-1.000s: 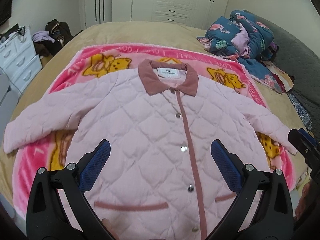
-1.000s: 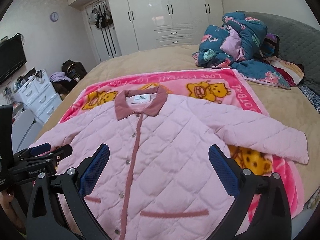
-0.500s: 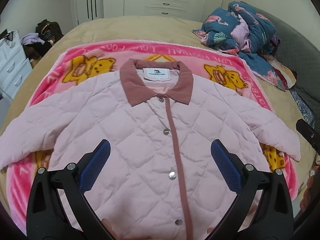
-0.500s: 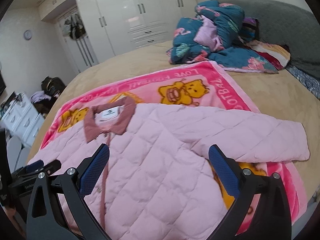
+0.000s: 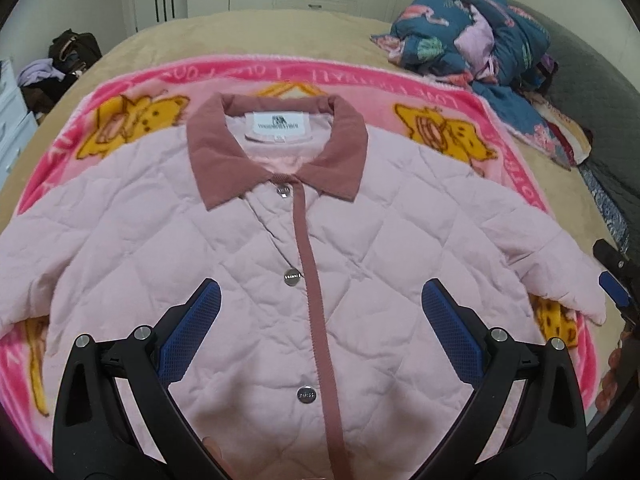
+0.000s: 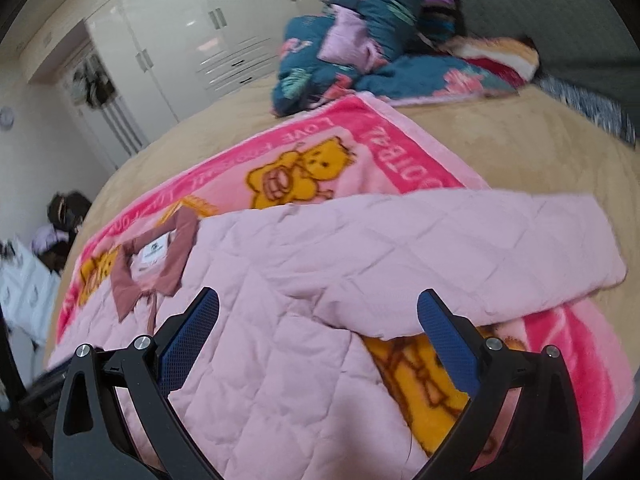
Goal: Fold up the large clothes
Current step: 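Move the right tool over the jacket toward the sleeve cuff nearest it, then grasp the sleeve cuff with the right tool and lift it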
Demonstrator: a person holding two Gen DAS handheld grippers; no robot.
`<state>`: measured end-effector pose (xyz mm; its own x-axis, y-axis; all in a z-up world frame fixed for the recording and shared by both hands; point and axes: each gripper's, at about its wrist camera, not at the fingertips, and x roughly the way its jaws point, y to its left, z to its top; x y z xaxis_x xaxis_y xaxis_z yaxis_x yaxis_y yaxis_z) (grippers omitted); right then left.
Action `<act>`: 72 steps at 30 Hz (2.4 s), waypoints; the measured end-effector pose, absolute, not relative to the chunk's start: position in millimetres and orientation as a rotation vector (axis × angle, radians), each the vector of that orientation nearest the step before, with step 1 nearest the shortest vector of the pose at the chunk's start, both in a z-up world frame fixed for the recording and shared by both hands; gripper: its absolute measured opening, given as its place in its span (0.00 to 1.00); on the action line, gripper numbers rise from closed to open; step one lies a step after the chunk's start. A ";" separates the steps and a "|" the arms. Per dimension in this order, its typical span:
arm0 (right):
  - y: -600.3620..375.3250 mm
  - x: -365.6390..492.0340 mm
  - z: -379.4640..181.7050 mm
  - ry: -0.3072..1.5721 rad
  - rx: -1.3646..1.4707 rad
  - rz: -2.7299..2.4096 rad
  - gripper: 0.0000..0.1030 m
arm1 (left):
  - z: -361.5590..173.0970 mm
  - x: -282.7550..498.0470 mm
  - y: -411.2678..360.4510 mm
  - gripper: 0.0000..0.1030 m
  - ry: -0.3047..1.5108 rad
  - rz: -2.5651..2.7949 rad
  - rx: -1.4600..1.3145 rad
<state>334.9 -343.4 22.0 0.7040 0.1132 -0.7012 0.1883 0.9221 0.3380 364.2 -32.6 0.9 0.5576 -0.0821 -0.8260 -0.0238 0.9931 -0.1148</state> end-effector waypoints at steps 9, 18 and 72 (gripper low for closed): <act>-413.1 331.7 -15.0 0.805 0.550 -0.233 0.96 | -28.1 377.9 -49.2 0.92 1.043 -0.039 -0.072; -474.3 318.3 -45.8 0.803 0.692 -0.388 0.96 | -43.3 393.2 -76.1 0.92 1.075 -0.060 -0.038; -406.2 349.7 120.4 0.381 0.391 -0.033 0.17 | 57.4 361.3 7.2 0.92 0.959 -0.041 -0.153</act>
<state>349.7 -406.2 120.4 0.9286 0.0415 -0.3687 0.1039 0.9249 0.3657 361.3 7.2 57.4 0.5748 -0.1026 -0.8119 -0.0325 0.9885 -0.1480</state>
